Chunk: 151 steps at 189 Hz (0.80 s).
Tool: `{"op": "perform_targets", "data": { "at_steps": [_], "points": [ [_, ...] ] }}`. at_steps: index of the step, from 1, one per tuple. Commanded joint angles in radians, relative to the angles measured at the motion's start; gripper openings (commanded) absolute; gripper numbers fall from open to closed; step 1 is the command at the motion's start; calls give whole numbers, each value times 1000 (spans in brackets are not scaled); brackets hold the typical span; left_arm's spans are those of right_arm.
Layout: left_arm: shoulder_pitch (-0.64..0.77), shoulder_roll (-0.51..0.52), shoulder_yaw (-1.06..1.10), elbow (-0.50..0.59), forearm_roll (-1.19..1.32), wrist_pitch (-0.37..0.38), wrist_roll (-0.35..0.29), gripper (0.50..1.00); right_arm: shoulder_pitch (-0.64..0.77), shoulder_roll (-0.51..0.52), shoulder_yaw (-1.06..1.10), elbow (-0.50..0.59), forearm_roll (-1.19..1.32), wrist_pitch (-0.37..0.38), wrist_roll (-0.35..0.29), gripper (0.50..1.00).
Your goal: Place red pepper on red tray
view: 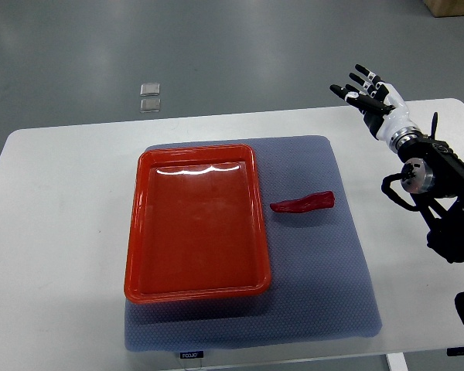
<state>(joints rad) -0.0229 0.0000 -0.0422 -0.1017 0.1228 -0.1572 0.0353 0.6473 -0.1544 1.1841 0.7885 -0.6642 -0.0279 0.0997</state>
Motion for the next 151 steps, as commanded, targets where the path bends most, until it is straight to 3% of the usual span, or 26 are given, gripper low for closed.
{"op": "perform_targets", "data": {
  "at_steps": [1, 71, 151],
  "points": [
    [0, 0, 4, -4, 0, 2, 0, 1000, 0, -1, -1, 0, -2, 2, 0, 915],
    [3, 0, -4, 5, 0, 2, -6, 1000, 0, -1, 0, 3, -2, 6, 0, 917],
    [3, 0, -4, 5, 0, 2, -5, 1000, 3, -10, 2, 3, -2, 69, 0, 917]
  ]
}}
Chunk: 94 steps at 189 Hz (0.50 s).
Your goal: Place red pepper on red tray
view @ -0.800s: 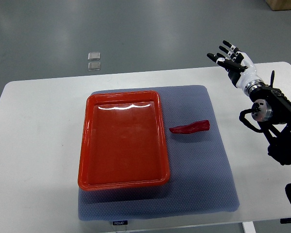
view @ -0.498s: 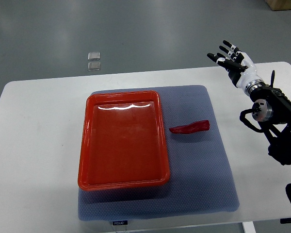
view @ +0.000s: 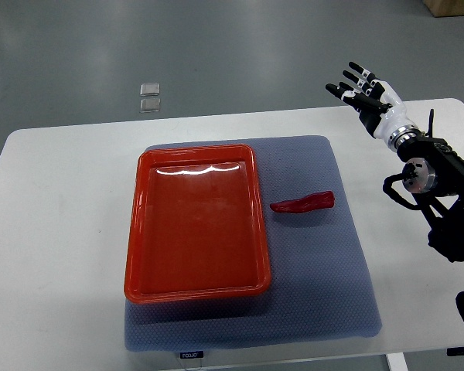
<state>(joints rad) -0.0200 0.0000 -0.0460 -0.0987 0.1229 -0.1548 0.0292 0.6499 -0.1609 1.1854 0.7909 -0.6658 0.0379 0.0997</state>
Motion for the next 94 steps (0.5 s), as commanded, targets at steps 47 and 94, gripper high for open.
{"op": "perform_targets", "data": {
  "at_steps": [47, 94],
  "points": [
    [0, 0, 0, 2, 0, 0, 0, 1000, 1, -6, -3, 2, -12, 14, -2, 917],
    [-1, 0, 0, 2, 0, 0, 1, 1000, 4, -43, -27, 7, -21, 22, -2, 917]
  ]
}}
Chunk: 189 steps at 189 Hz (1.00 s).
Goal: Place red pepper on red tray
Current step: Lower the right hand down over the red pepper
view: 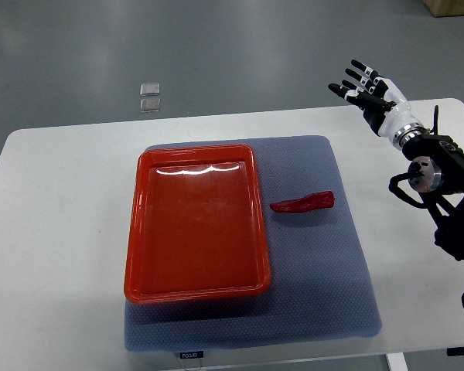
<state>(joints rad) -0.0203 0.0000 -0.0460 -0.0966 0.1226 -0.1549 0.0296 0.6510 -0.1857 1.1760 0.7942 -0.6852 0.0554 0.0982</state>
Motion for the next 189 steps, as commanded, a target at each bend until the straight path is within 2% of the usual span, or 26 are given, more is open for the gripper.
{"op": "perform_targets", "data": {
  "at_steps": [1, 27, 58, 72, 99, 157, 189],
  "points": [
    [-1, 0, 0, 0, 0, 0, 1, 1000, 2, -18, -18, 3, -2, 4, 0, 917],
    [0, 0, 0, 0, 0, 0, 0, 1000, 2, -80, -78, 26, -2, 14, 0, 915],
    [0, 0, 0, 0, 0, 0, 0, 1000, 6, -186, -196, 138, -56, 15, 1, 915],
    [0, 0, 0, 0, 0, 0, 0, 1000, 25, -225, -277, 181, -131, 17, 11, 915],
    [0, 0, 0, 0, 0, 0, 0, 1000, 75, -320, -466, 246, -309, 17, 78, 915],
    [0, 0, 0, 0, 0, 0, 1, 1000, 157, -471, -776, 421, -671, 15, 80, 913],
    [0, 0, 0, 0, 0, 0, 0, 1000, 211, -526, -875, 520, -734, 17, 78, 913]
  ]
}}
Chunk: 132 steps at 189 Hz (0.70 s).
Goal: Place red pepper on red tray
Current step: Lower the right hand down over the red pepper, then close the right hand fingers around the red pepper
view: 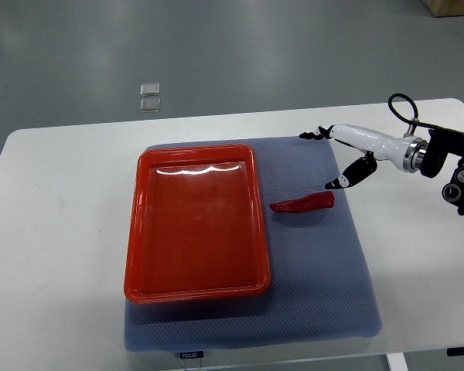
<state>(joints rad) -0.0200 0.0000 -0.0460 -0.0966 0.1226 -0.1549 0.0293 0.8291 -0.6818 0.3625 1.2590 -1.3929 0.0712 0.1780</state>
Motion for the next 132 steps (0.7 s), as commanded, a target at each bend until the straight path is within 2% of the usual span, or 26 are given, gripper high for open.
{"op": "perform_targets", "data": {
  "at_steps": [1, 49, 81, 98, 132],
  "points": [
    [0, 0, 0, 0, 0, 0, 0, 1000, 33, -30, -62, 56, -26, 1, -2, 913],
    [0, 0, 0, 0, 0, 0, 1, 1000, 61, -7, -155, 74, -127, -8, -18, 893],
    [0, 0, 0, 0, 0, 0, 0, 1000, 56, 50, -180, 54, -155, -37, -65, 866],
    [0, 0, 0, 0, 0, 0, 0, 1000, 56, 73, -191, 22, -173, -62, -87, 836],
    [0, 0, 0, 0, 0, 0, 0, 1000, 53, 91, -191, -30, -233, -70, -91, 787]
  ]
}}
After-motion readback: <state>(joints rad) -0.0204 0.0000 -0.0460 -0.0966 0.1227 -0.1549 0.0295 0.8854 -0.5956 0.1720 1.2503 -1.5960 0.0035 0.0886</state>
